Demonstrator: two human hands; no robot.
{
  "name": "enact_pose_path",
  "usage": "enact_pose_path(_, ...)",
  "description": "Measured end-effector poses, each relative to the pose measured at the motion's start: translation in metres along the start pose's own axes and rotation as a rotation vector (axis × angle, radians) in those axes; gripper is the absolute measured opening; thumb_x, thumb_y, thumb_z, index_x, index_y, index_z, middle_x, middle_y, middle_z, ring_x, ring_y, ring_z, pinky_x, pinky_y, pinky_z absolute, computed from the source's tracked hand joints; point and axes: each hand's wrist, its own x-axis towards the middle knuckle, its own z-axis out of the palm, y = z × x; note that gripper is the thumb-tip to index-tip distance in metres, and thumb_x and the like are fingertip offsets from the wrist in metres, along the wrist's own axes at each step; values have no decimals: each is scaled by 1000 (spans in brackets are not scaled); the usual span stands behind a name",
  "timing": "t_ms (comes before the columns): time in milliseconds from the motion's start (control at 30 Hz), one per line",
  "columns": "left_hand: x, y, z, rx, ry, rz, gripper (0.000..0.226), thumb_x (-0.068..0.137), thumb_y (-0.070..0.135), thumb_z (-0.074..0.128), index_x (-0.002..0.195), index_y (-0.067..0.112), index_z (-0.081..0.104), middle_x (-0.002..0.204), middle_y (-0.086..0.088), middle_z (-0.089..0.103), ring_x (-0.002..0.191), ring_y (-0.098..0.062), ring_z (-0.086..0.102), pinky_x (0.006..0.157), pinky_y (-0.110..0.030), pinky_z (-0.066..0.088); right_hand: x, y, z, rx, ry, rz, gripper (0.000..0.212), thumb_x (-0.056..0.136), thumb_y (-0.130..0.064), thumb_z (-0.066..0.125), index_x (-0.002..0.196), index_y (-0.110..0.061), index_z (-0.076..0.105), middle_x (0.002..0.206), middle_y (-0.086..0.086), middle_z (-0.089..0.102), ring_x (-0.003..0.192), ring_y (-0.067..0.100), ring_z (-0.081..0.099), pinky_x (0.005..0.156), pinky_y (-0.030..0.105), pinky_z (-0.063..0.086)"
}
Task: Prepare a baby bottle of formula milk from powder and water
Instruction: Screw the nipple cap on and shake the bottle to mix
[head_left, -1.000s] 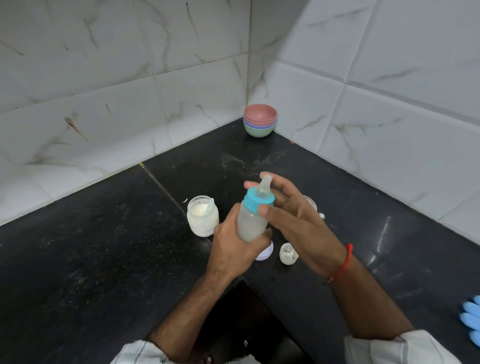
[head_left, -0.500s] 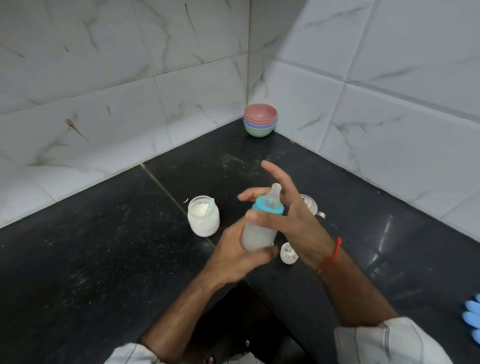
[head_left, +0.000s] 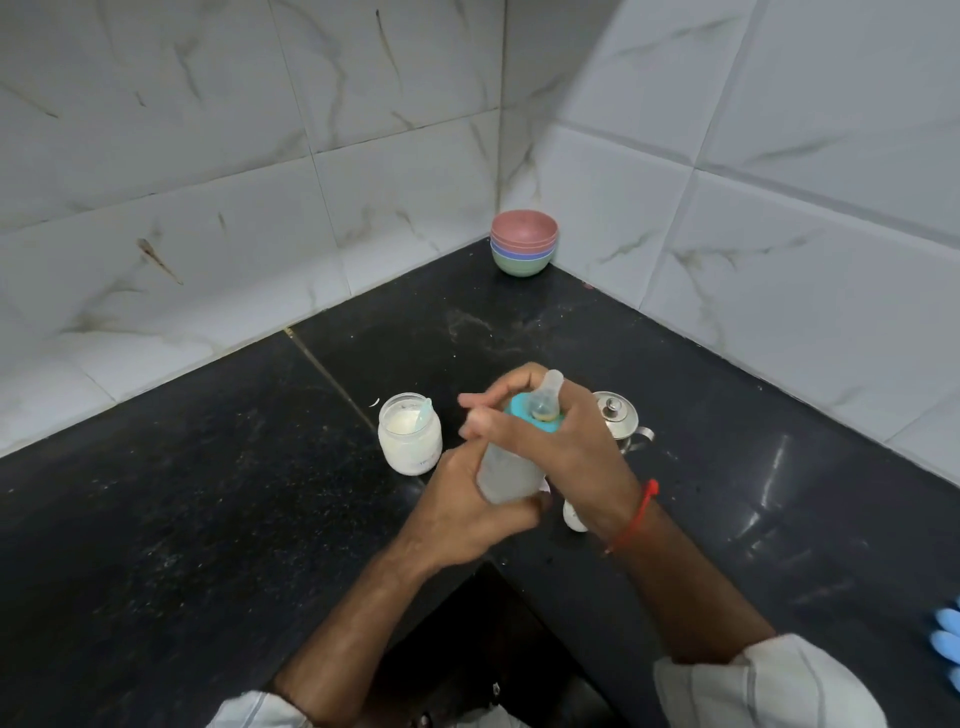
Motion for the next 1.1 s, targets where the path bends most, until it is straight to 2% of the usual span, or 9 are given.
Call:
enact_pose_path(67, 1, 9, -7, -30, -141, 5, 41, 80, -1, 79, 105, 28, 65, 91, 1, 72, 75, -10, 70, 55, -28, 56, 3, -10, -16, 52, -316, 17, 38, 89, -1, 69, 125, -2, 58, 116, 22, 74, 118, 44, 66, 103, 56, 52)
enact_pose_path(133, 3, 14, -7, -17, -217, -8, 42, 83, -7, 75, 107, 25, 62, 81, 5, 66, 59, -1, 63, 48, -14, 45, 8, -13, -24, 52, -420, 50, 34, 90, 2, 64, 124, 3, 58, 118, 26, 72, 121, 46, 64, 106, 62, 48)
enact_pose_path(233, 9, 13, -4, 16, -160, -51, 49, 77, 12, 78, 120, 22, 57, 81, 9, 67, 65, -5, 66, 54, -22, 51, 10, -12, -20, 96, -257, 63, 7, 89, 3, 67, 90, 8, 62, 88, 23, 74, 116, 43, 68, 101, 65, 50)
enact_pose_path(367, 9, 3, 2, 94, -16, -88, 62, 61, 38, 78, 119, 36, 57, 98, 1, 74, 88, -17, 74, 74, -49, 63, 4, -1, -3, 102, 64, 67, 17, 87, -3, 76, 76, -1, 64, 76, 19, 72, 99, 49, 72, 84, 55, 59)
enact_pose_path(467, 8, -3, 13, 140, 91, -83, 67, 61, 41, 83, 123, 30, 60, 94, 11, 73, 87, 1, 71, 75, -33, 64, 5, 13, 6, 101, 322, 90, 17, 89, -3, 75, 77, -3, 63, 74, 17, 73, 86, 39, 77, 73, 42, 62)
enact_pose_path(567, 7, -7, 20, 184, 135, -72, 67, 68, 40, 87, 127, 37, 56, 95, 17, 71, 90, 13, 66, 71, -12, 57, 7, 22, 7, 77, 405, 109, 19, 89, -10, 77, 82, 0, 63, 72, 13, 73, 82, 33, 78, 71, 42, 62)
enact_pose_path(700, 12, -8, 15, 154, 142, -103, 77, 65, 42, 80, 134, 52, 46, 103, 10, 73, 91, -4, 72, 78, -35, 64, 7, 21, 0, -70, 314, 101, 28, 84, -30, 84, 103, -22, 65, 91, 10, 75, 92, 28, 76, 88, 57, 60)
enact_pose_path(833, 14, -3, 9, 113, 139, -120, 64, 66, 46, 86, 115, 49, 45, 103, 14, 69, 89, -1, 70, 76, -39, 63, 0, 21, -18, -99, 159, -73, 85, 84, -14, 83, 148, -33, 32, 112, 6, 71, 107, 25, 72, 95, 45, 59)
enact_pose_path(1100, 7, -2, 4, -32, -91, -136, 94, 73, 14, 92, 137, 42, 28, 115, 19, 66, 104, 2, 68, 88, -35, 62, -11, 25, -45, -424, -27, -92, 87, 81, -26, 86, 146, -37, 29, 124, 2, 59, 113, 21, 66, 95, 44, 60)
